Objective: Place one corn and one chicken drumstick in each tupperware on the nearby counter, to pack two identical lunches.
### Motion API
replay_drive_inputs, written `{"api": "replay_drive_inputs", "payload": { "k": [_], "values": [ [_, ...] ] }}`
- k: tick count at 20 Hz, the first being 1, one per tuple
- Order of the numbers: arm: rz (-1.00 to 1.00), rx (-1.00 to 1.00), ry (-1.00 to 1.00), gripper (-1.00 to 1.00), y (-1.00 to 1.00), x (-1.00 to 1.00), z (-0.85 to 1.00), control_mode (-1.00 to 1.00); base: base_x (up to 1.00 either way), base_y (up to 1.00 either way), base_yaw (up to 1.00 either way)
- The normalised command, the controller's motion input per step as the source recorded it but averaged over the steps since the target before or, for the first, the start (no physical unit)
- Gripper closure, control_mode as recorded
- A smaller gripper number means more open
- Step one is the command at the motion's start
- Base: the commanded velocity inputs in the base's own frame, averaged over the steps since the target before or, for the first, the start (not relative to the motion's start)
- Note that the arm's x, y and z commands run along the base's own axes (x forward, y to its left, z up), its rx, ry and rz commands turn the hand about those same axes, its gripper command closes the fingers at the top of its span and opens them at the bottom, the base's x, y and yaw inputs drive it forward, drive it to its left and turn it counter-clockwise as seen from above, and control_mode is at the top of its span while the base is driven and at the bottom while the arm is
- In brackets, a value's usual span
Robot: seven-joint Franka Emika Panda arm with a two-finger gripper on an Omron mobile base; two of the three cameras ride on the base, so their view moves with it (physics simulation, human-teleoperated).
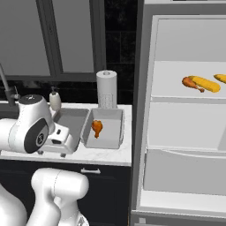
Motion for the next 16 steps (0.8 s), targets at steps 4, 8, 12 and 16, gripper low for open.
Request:
{"api": "replay_drive_inputs", "payload": {
  "k": [4,8,12,16],
  "values": [
    [-0.01,0.00,0.06,-1.00,0.00,-0.32,0.00,-1.00,0.00,0.00,0.00],
    [0.00,0.00,0.00,-1.00,0.00,-0.02,0.00,-1.00,0.00,0.00,0.00],
    [0.00,0.00,0.00,-1.00,0.00,0.00,0.00,-1.00,0.00,0.00,0.00],
    [0.00,0.00,0.00,-1.00,0.00,0.00,0.00,-1.00,0.00,0.00,0.00]
  ]
}}
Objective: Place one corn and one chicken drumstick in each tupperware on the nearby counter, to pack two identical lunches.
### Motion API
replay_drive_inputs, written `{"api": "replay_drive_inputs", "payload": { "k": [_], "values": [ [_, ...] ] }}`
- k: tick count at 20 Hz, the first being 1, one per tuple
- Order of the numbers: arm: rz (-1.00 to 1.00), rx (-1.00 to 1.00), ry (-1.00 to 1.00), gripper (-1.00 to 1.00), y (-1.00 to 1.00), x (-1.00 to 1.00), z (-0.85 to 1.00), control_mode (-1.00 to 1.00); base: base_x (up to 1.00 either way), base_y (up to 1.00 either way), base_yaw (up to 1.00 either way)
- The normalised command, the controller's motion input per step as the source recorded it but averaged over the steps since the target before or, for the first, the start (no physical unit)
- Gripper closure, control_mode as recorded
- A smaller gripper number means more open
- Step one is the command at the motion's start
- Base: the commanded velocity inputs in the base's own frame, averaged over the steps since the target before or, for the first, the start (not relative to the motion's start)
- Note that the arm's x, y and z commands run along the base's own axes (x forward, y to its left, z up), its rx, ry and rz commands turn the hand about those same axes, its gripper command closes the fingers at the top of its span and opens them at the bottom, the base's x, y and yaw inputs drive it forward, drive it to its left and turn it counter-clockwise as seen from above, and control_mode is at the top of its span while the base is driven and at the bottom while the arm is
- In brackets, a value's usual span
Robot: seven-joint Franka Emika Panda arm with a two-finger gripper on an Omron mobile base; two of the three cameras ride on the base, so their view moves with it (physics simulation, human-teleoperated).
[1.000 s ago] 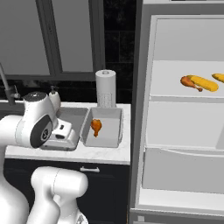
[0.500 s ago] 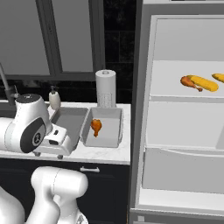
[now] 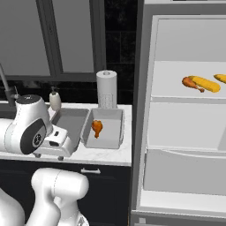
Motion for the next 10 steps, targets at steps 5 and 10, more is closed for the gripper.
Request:
{"api": "replay_drive_inputs", "payload": {
  "k": [5,10],
  "values": [
    [0.00,0.00,0.00,-1.00,0.00,-0.07,0.00,1.00,-0.70,-0.17,-0.10],
    [0.00,0.00,0.00,-1.00,0.00,0.00,0.00,1.00,-0.88,-0.76,-0.33]
  ]
}}
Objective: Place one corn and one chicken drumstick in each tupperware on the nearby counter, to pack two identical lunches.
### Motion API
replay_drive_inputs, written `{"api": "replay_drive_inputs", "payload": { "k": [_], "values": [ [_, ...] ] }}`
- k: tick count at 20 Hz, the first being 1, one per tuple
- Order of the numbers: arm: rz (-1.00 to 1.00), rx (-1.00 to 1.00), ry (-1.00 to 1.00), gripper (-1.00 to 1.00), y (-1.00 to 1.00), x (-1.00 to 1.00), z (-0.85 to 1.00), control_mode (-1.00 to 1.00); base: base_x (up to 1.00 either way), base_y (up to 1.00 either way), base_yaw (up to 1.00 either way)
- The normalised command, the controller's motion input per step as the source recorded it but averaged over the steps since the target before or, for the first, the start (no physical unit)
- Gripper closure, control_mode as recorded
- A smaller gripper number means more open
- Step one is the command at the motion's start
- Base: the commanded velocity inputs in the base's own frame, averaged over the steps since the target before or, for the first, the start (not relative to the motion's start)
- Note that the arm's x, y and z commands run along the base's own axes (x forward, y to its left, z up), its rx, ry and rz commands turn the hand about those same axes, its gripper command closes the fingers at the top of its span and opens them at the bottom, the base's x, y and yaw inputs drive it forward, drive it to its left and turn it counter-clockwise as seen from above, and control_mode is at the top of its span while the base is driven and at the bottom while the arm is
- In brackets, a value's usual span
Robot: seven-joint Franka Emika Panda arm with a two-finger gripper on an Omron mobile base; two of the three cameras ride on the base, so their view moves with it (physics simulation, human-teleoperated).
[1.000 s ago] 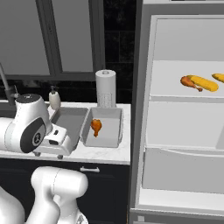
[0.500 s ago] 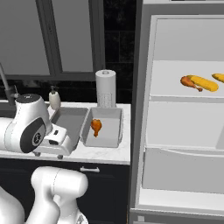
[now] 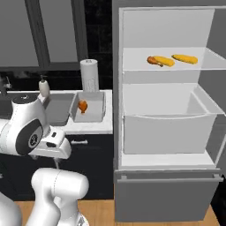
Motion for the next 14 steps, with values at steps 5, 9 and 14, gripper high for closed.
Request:
{"api": "replay_drive_inputs", "payload": {
  "k": [5,9,14],
  "values": [
    [0.00,0.00,0.00,-1.00,0.00,0.00,0.00,1.00,0.18,-1.00,-0.16],
    [0.00,0.00,0.00,-1.00,0.00,0.00,0.00,1.00,0.86,-0.97,0.23],
    [0.00,0.00,0.00,-1.00,0.00,0.00,0.00,1.00,0.68,-0.70,0.24]
  ]
}}
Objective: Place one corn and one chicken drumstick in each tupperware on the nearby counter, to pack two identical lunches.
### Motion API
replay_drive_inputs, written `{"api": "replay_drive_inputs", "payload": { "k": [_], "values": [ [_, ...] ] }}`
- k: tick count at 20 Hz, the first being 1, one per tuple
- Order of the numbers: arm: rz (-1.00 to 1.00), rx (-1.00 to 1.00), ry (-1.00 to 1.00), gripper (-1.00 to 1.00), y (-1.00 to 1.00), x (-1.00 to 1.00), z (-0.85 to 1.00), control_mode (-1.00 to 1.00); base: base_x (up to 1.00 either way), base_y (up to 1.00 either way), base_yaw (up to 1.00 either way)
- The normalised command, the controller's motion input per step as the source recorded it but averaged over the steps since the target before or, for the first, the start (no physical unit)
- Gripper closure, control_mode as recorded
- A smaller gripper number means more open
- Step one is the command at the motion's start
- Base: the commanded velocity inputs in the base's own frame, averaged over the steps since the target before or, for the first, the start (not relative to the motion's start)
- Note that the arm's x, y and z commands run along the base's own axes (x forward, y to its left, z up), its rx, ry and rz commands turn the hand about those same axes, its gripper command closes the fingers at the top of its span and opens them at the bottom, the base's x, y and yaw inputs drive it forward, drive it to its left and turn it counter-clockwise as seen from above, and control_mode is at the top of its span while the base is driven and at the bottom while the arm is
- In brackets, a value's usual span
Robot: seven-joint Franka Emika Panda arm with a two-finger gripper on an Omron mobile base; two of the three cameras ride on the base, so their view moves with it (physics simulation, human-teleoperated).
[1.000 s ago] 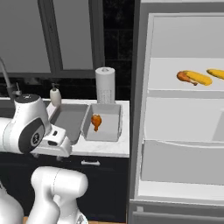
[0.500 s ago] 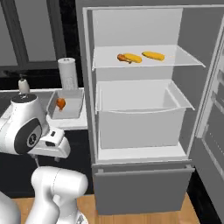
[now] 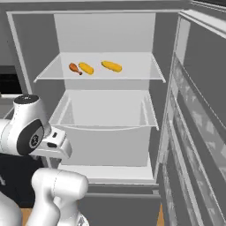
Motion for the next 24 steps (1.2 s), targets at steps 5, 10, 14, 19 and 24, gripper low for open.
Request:
{"api": "replay_drive_inputs", "payload": {
  "k": [5,10,14,19,24],
  "values": [
    [0.00,0.00,0.00,-1.00,0.00,0.00,0.00,1.00,0.20,-0.44,0.14],
    [0.00,0.00,0.00,-1.00,0.00,0.00,0.00,1.00,0.16,-0.30,0.19],
    [0.00,0.00,0.00,-1.00,0.00,0.00,0.00,1.00,0.65,-0.62,0.21],
    [0.00,0.00,0.00,-1.00,0.00,0.00,0.00,1.00,0.51,-0.19,0.07],
    [0.00,0.00,0.00,-1.00,0.00,0.00,0.00,1.00,0.39,0.00,0.00]
  ]
}}
